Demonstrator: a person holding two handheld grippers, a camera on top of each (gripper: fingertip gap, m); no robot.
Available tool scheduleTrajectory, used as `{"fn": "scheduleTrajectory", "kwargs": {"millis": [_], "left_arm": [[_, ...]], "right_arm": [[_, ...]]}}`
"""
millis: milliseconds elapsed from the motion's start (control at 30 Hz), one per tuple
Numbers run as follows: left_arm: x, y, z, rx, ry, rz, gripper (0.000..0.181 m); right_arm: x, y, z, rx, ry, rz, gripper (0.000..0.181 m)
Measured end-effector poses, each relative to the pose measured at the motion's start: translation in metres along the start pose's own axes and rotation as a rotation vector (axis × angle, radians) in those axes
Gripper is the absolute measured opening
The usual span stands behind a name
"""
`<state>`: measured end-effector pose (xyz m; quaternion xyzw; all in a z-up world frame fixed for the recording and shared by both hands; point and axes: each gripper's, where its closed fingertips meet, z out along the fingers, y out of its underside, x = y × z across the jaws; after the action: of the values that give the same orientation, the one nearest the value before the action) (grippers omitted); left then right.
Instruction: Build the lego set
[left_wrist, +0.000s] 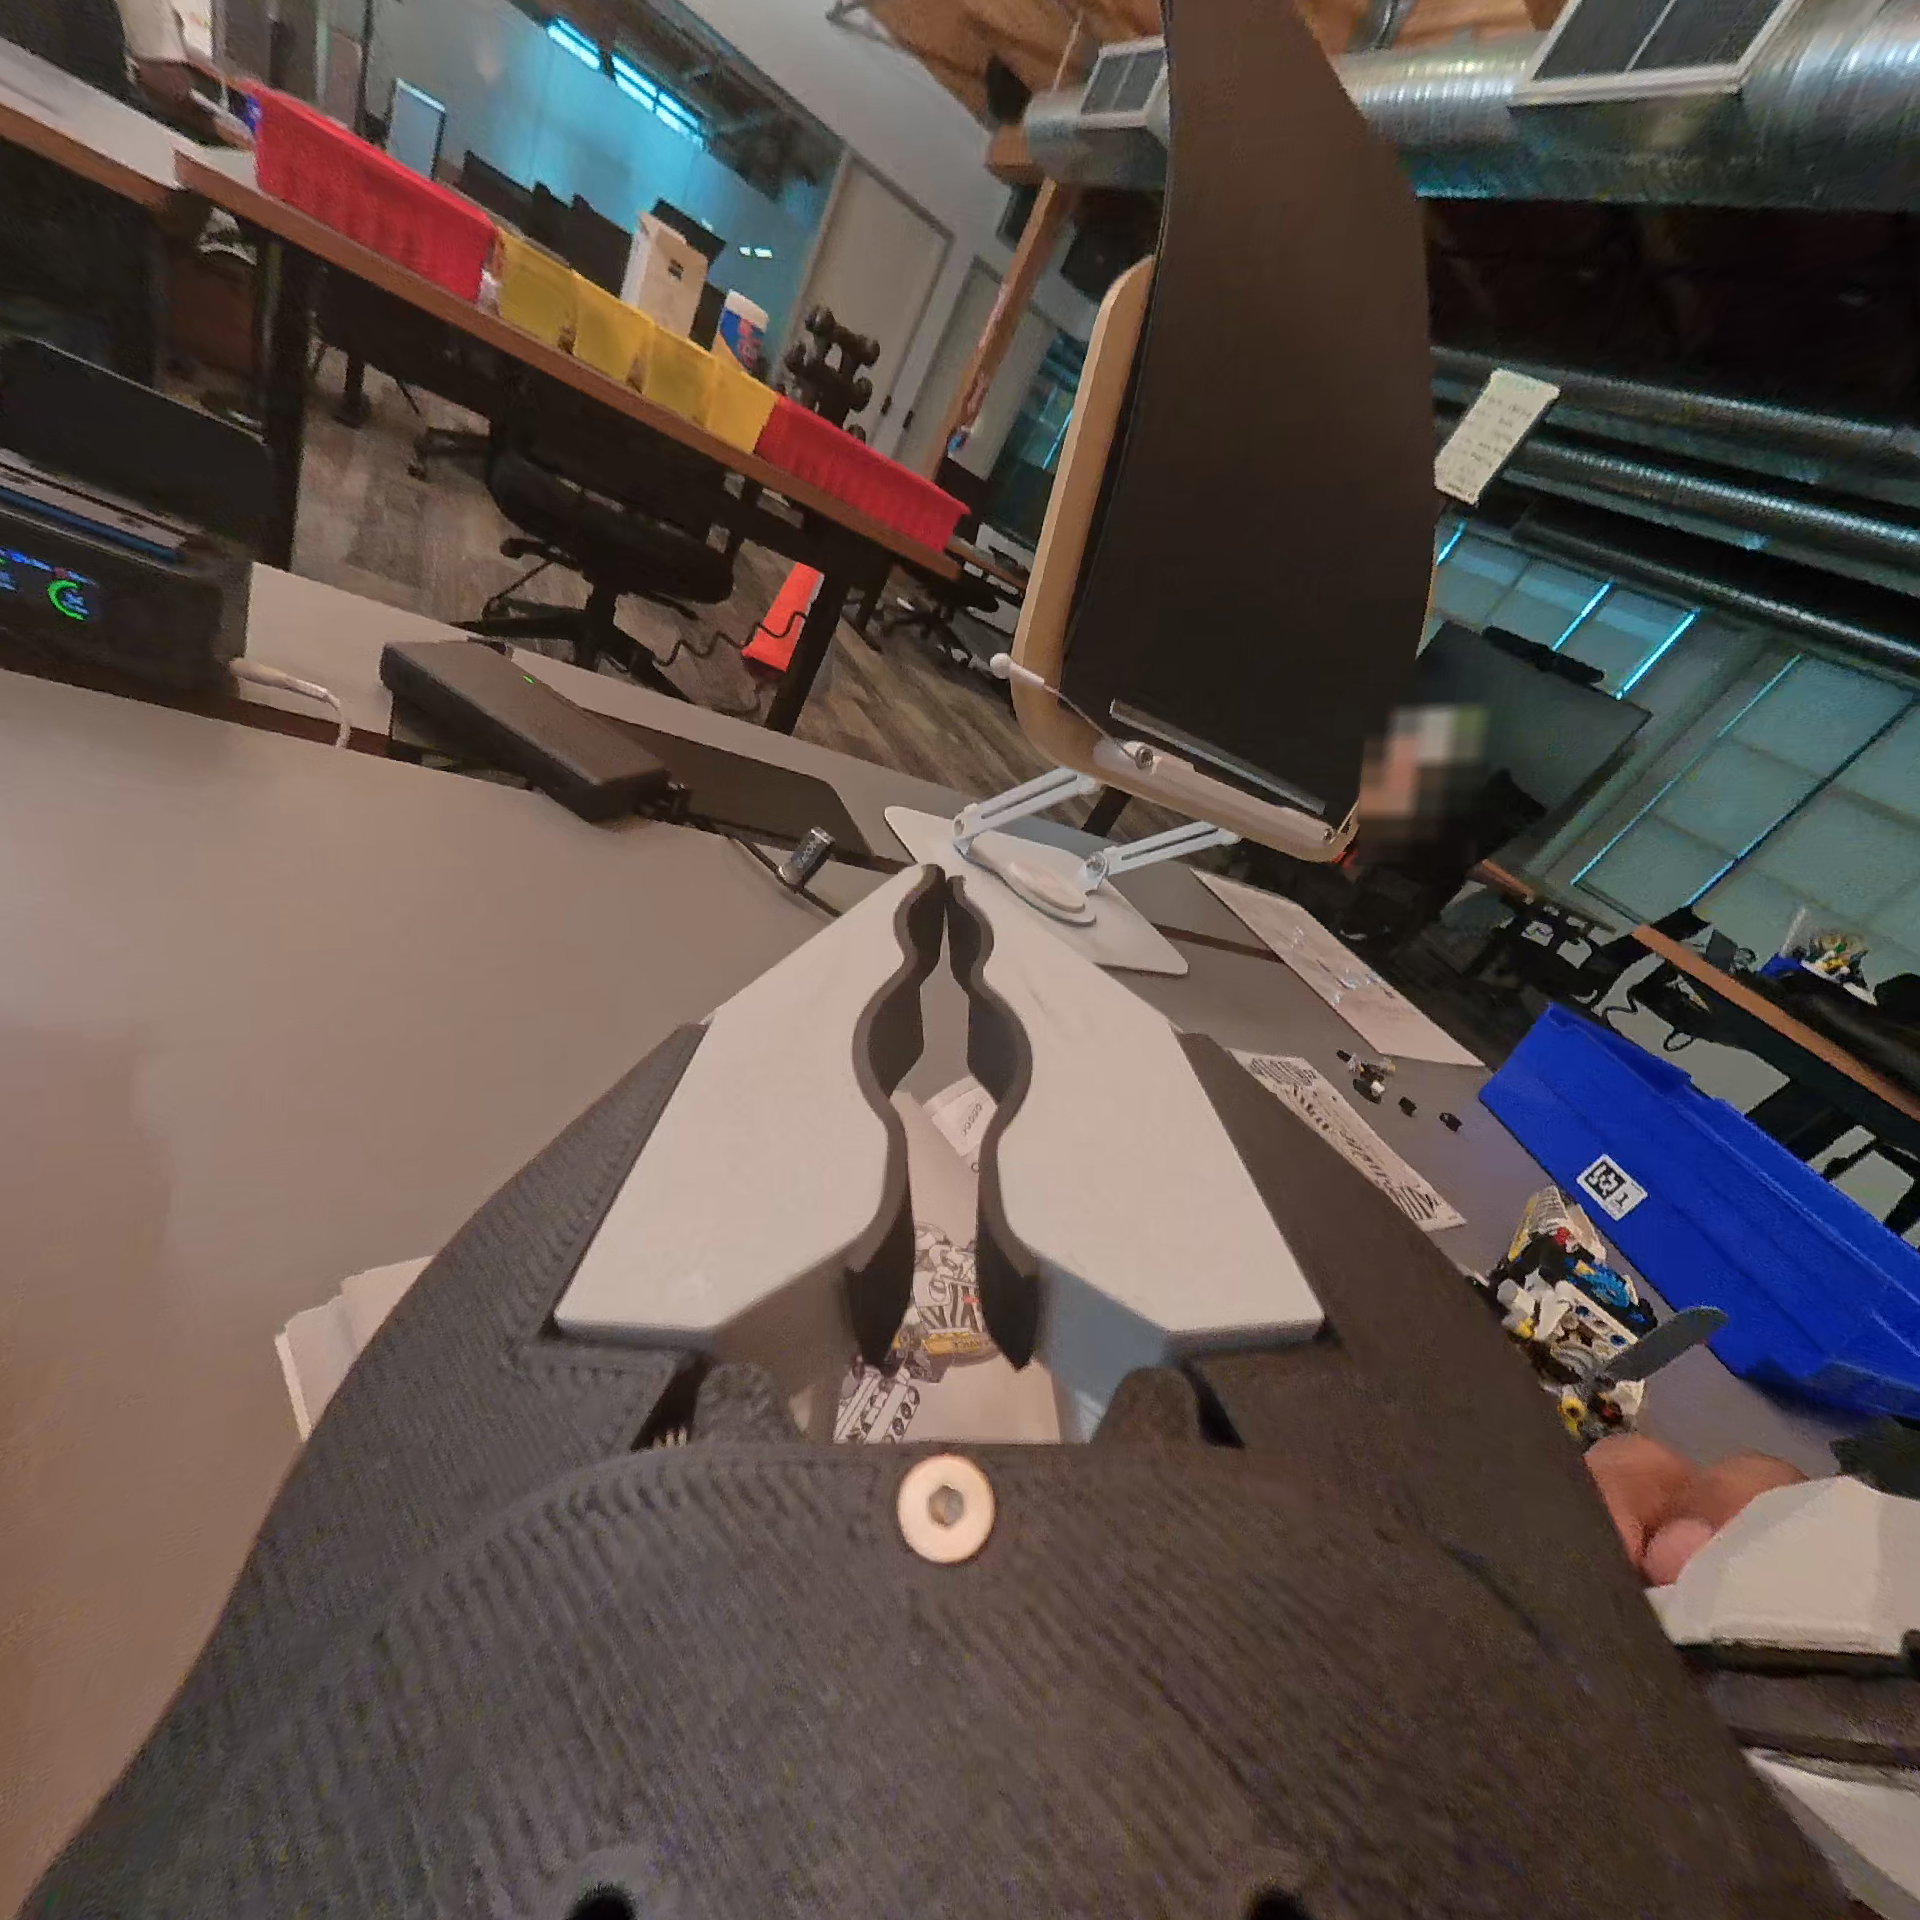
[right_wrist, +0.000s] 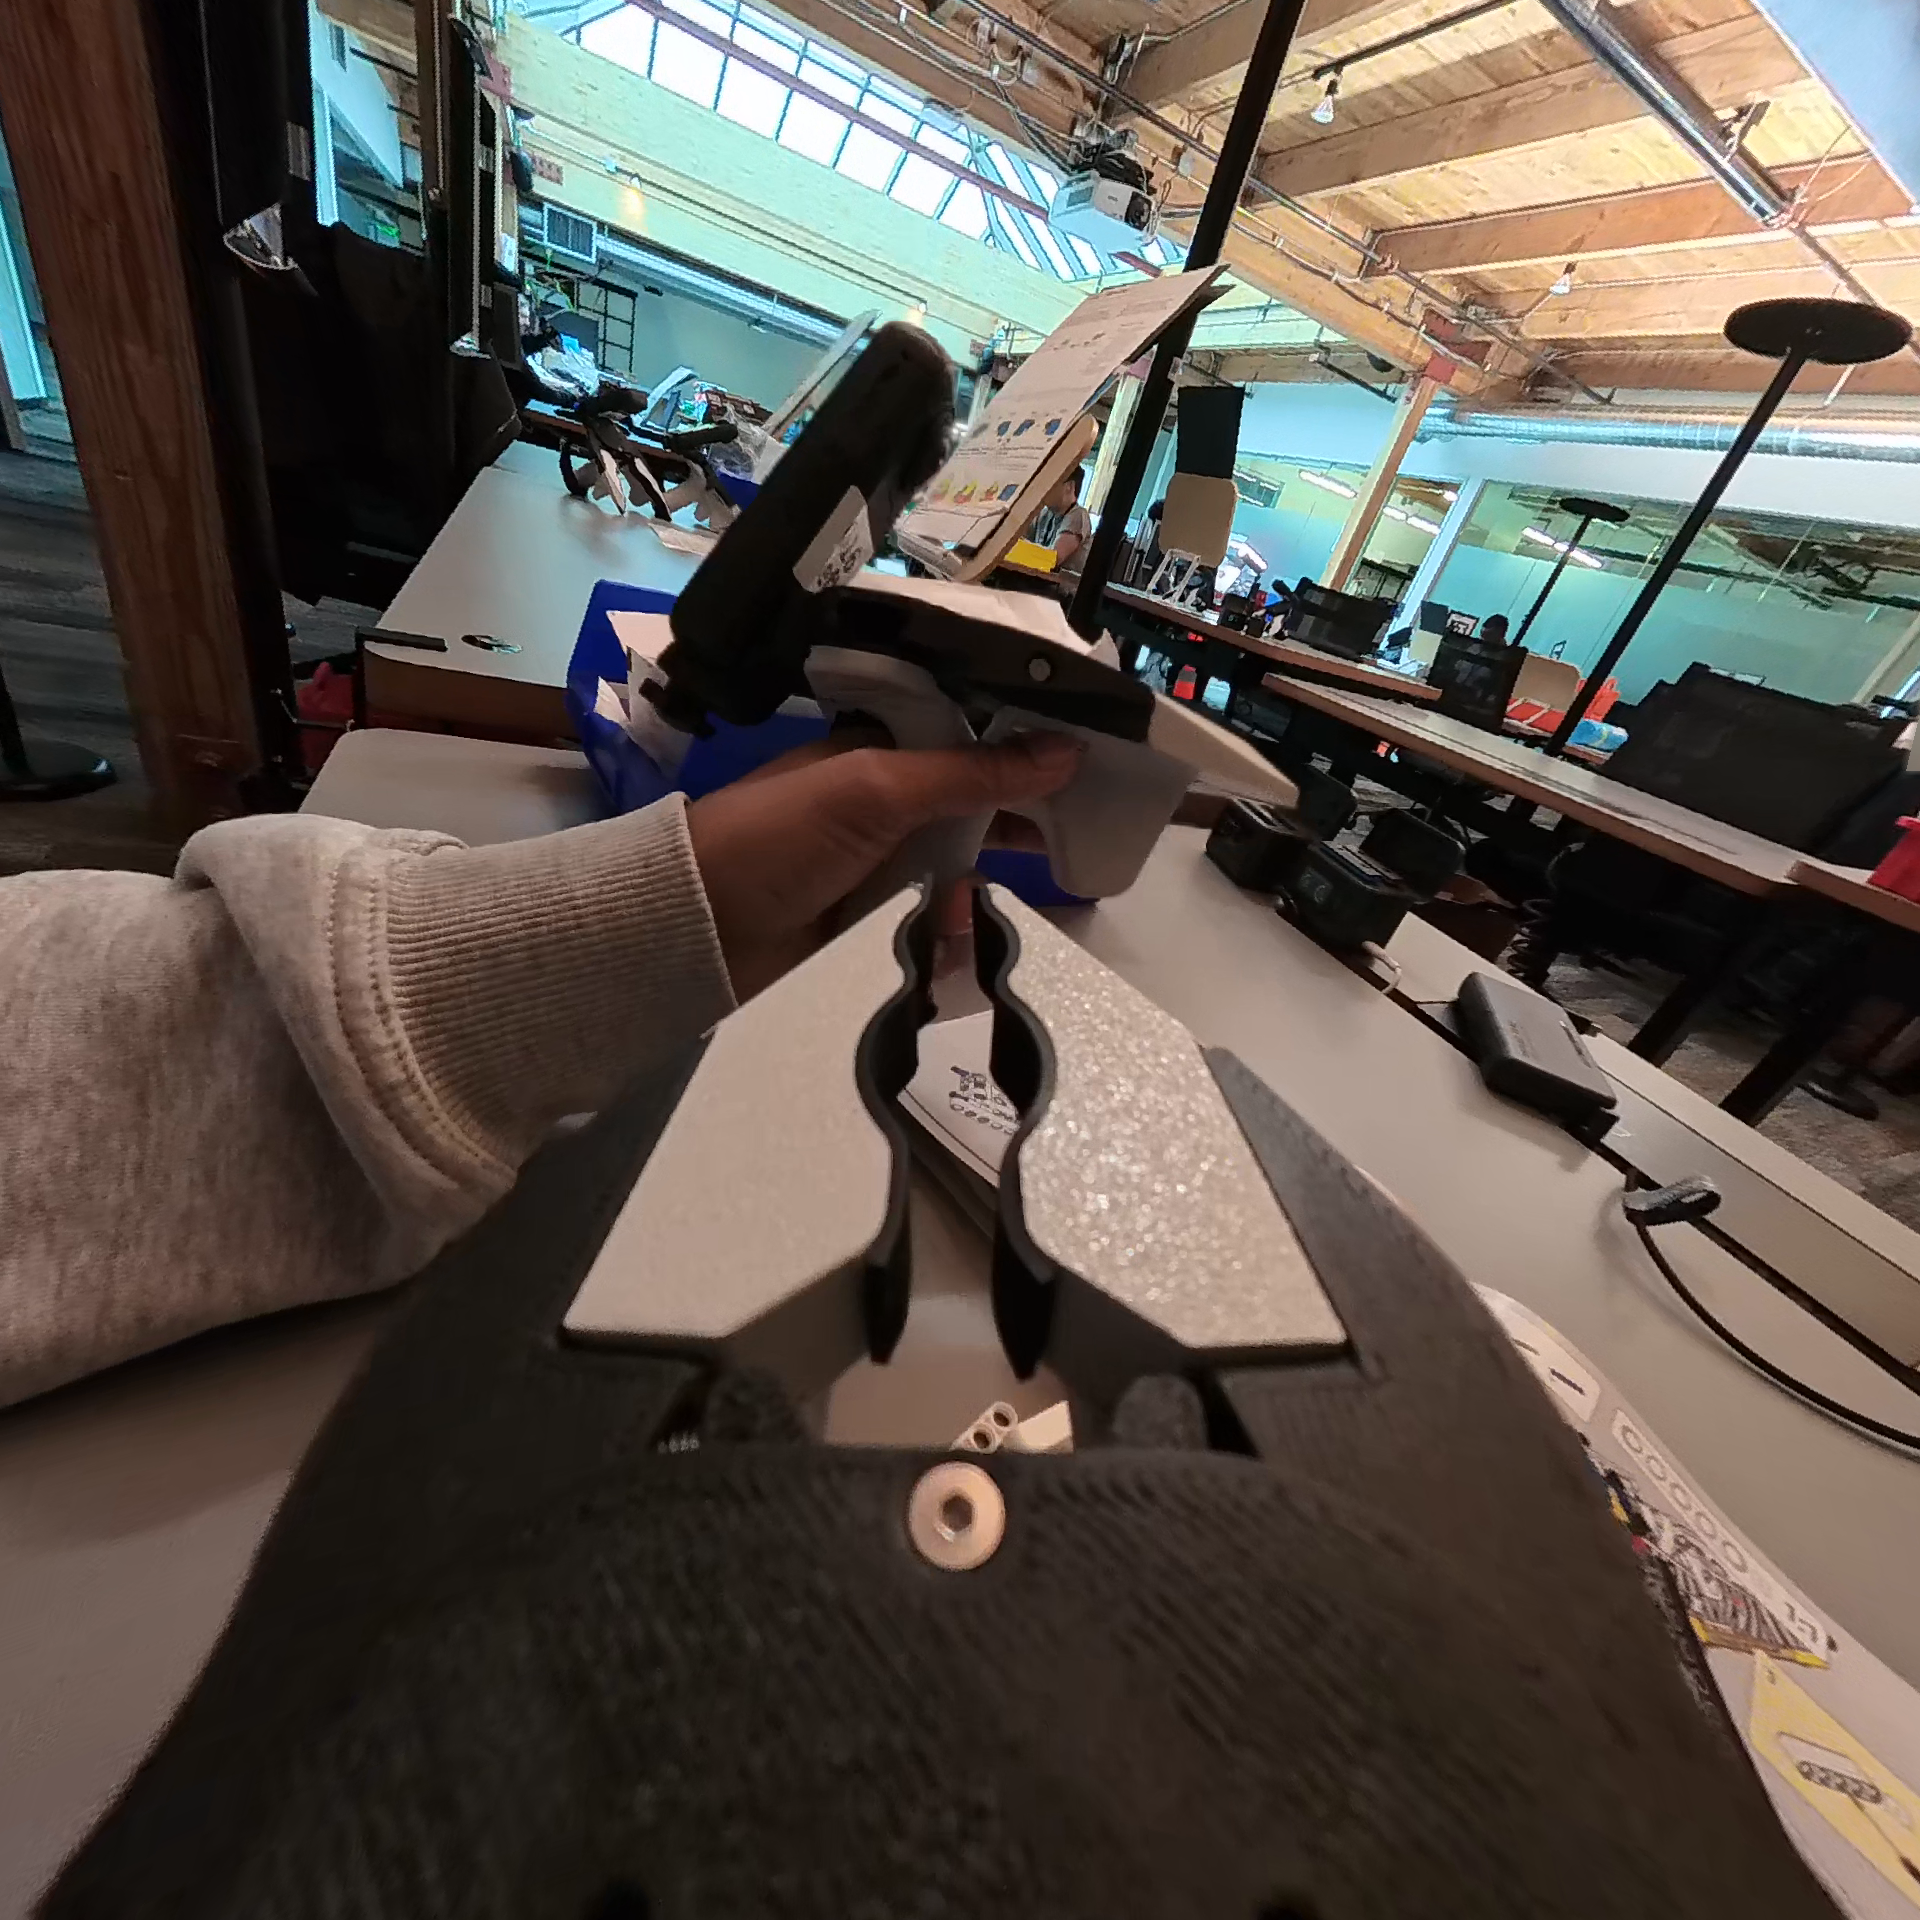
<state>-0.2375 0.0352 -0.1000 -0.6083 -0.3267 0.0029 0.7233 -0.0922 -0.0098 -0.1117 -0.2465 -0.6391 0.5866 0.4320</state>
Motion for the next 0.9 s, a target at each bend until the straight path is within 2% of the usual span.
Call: {"fn": "scheduleTrajectory", "kwargs": {"millis": [200,433,633,900], "left_arm": [[0.0,-0.011,-0.006,0.06,-0.004,0.015,0.0],[0.006,-0.013,-0.008,0.056,0.003,0.113,0.0],[0.006,-0.018,-0.011,0.083,0.021,0.081,0.0],[-0.003,-0.038,-0.028,0.149,-0.016,0.165,0.0]], "right_arm": [[0.005,-0.001,-0.001,0.005,0.019,0.014,0.003],[0.01,-0.007,-0.005,0.04,0.036,0.054,0.0],[0.017,-0.011,-0.009,0.074,0.046,0.117,0.0],[0.028,-0.011,-0.013,0.091,0.066,0.181,0.0]]}}
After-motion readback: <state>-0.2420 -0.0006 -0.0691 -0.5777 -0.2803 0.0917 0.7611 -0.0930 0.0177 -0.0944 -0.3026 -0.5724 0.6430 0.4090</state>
